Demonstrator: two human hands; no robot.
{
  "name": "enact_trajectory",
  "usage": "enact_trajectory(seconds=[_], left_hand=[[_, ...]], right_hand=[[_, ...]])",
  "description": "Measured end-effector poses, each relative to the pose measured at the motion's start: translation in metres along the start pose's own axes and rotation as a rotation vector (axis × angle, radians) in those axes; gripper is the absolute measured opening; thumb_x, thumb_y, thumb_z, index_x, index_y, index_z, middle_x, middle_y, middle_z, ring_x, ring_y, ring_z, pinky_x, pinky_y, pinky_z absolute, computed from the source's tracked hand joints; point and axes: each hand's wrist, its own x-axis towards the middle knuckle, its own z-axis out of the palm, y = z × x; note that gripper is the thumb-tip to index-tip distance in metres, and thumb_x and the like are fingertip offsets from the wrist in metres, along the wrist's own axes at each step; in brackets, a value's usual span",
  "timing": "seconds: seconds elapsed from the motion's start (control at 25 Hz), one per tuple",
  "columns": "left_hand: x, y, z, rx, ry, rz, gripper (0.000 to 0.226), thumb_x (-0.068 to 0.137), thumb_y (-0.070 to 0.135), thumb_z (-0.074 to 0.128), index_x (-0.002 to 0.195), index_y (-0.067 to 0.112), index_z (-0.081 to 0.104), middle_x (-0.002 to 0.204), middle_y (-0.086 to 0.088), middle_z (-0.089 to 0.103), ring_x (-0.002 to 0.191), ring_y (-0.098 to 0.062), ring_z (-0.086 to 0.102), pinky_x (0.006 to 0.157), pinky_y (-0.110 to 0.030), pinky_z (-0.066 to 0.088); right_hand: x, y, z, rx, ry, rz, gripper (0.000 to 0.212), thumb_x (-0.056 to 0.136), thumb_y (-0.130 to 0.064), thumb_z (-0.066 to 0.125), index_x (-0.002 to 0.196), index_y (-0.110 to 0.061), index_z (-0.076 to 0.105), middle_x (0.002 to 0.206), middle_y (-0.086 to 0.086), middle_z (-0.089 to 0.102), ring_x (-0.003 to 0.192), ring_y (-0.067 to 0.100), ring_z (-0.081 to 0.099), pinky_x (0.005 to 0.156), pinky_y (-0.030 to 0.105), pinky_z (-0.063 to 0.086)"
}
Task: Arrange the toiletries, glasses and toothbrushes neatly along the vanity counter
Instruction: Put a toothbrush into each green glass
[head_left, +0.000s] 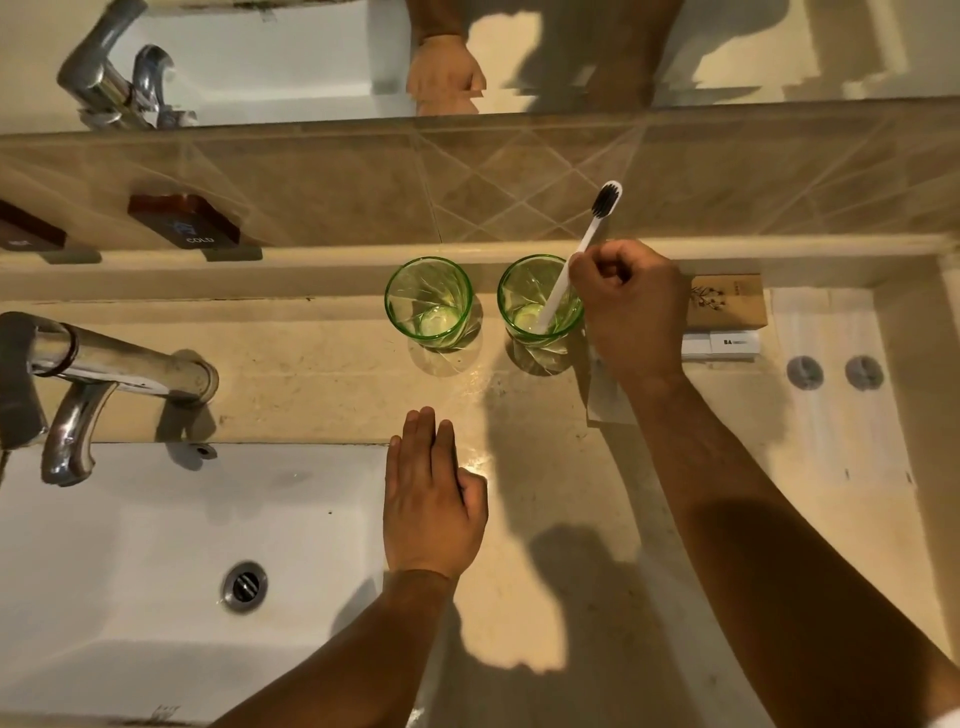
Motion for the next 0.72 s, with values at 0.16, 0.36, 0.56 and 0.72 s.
enact_trajectory(seconds=[0.16,0.36,0.56,0.72], left_hand=[[0.0,0.001,-0.001,-0.006,0.005,-0.007,0.054,0.093,0.024,0.037,0.138,-0.001,0.056,0.152,-0.019,0.047,0.148,-0.032,0.035,0.12,-0.053,0.032],[0.0,0.001,0.0,-0.004,-0.006,-0.009,0.055,0.093,0.024,0.037,0.139,0.0,0.055,0.152,-0.019,0.047,0.149,-0.031,0.034,0.12,-0.053,0.031],[0.0,0.002,0.0,0.001,0.002,-0.006,0.055,0.093,0.025,0.038,0.139,-0.001,0.055,0.152,-0.02,0.047,0.147,-0.032,0.036,0.118,-0.054,0.034],[0.001,0.001,-0.001,-0.005,0.006,-0.009,0.055,0.093,0.025,0.038,0.139,-0.001,0.055,0.152,-0.019,0.047,0.147,-0.032,0.036,0.118,-0.055,0.034]], right_hand=[[-0.001,0.005,0.004,-0.044,0.01,-0.01,0.011,0.088,-0.025,0.072,0.092,-0.017,0.076,0.081,-0.005,0.071,0.063,-0.01,0.059,0.062,0.004,0.042],[-0.001,0.006,0.007,-0.054,0.031,-0.015,0.01,0.088,-0.026,0.073,0.092,-0.017,0.076,0.087,0.0,0.073,0.068,-0.002,0.061,0.064,0.004,0.044],[-0.001,0.008,0.009,-0.056,0.037,-0.016,0.01,0.088,-0.028,0.073,0.094,-0.019,0.075,0.088,-0.001,0.073,0.072,0.0,0.063,0.066,0.004,0.046],[0.0,0.013,0.009,-0.04,0.048,0.008,0.014,0.087,-0.031,0.072,0.091,-0.018,0.075,0.086,-0.001,0.073,0.068,0.003,0.062,0.064,0.006,0.047]])
